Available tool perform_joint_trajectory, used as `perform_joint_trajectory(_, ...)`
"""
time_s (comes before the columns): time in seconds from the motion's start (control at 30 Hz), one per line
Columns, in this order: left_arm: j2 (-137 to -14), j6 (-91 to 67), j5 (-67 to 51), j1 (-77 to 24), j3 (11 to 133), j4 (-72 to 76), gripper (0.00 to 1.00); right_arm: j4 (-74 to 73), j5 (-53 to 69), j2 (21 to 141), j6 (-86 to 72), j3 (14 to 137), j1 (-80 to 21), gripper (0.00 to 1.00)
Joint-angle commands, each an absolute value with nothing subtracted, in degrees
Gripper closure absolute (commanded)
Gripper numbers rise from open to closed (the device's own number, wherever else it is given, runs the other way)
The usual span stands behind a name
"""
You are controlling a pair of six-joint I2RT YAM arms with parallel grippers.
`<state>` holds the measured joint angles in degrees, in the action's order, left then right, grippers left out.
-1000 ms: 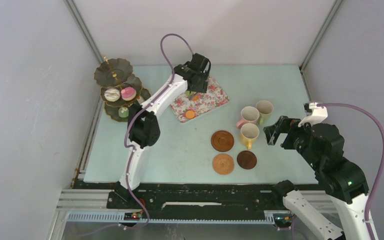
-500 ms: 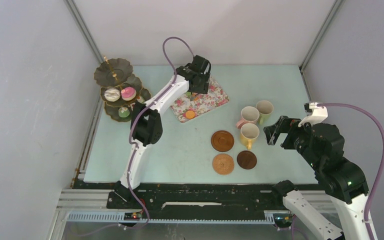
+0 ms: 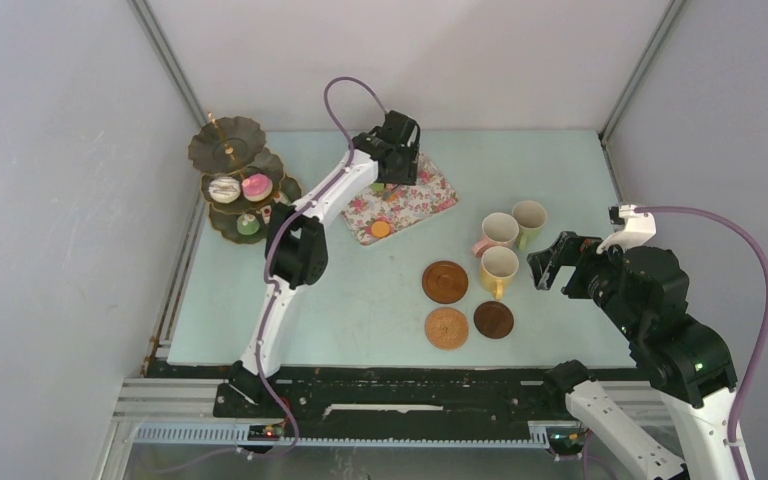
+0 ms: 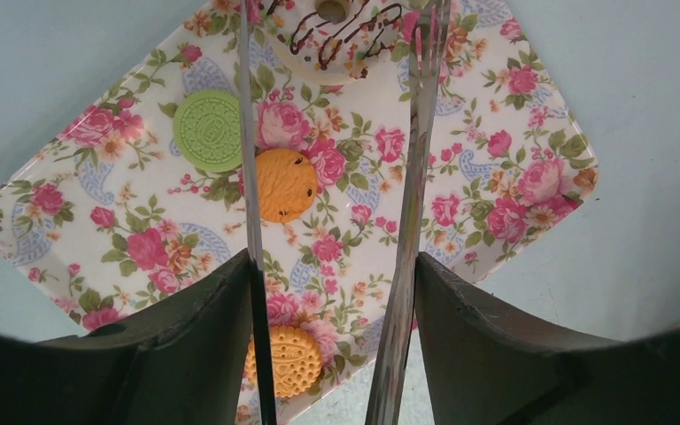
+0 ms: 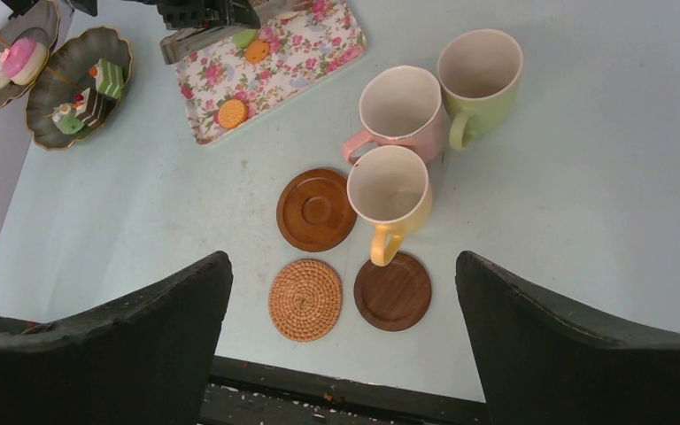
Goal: Serve the afternoon tea
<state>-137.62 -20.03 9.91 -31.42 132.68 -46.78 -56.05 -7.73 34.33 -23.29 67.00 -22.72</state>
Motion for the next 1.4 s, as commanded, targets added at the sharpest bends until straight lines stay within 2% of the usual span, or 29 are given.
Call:
perform_joint_trajectory(0.0, -138.1, -20.8, 9.9, -31.3, 134.9, -45.1, 0.35, -55.8, -7.3, 34.9, -22.4, 67.7, -22.5, 0.00)
perform_joint_trajectory(0.23, -138.4, -20.1, 11.3, -31.3, 134.9, -44.6, 0.38, -55.8, -7.3, 34.9, -22.4, 67.7, -22.3, 0.00)
perform_joint_trajectory(0.37, -138.3, -19.3, 11.5, -31.3, 135.2, -44.2, 0.43, -55.9, -7.3, 34.7, -22.3, 67.8, -22.3, 0.00)
perform_joint_trajectory(0.6, -137.5, -18.5, 11.4, -31.3, 135.4, -44.8, 0.59, -55.7, -7.2, 34.5, -22.1, 67.7, -22.2, 0.00)
perform_joint_trajectory(0.9, -132.3, -17.5, 11.3, -32.1, 135.0, -47.5, 0.67, -55.3, -7.2, 33.8, -22.2, 67.8, -22.1, 0.00)
perform_joint_trajectory(1.13, -121.6, -15.3, 14.2, -32.3, 128.0, -50.7, 0.71, -54.9, -6.5, 33.5, -21.3, 67.7, -22.1, 0.00)
perform_joint_trajectory(1.37, -104.1, -14.6, 18.0, -32.3, 112.6, -52.1, 0.71, -53.8, -5.0, 33.6, -19.9, 67.7, -22.1, 0.00)
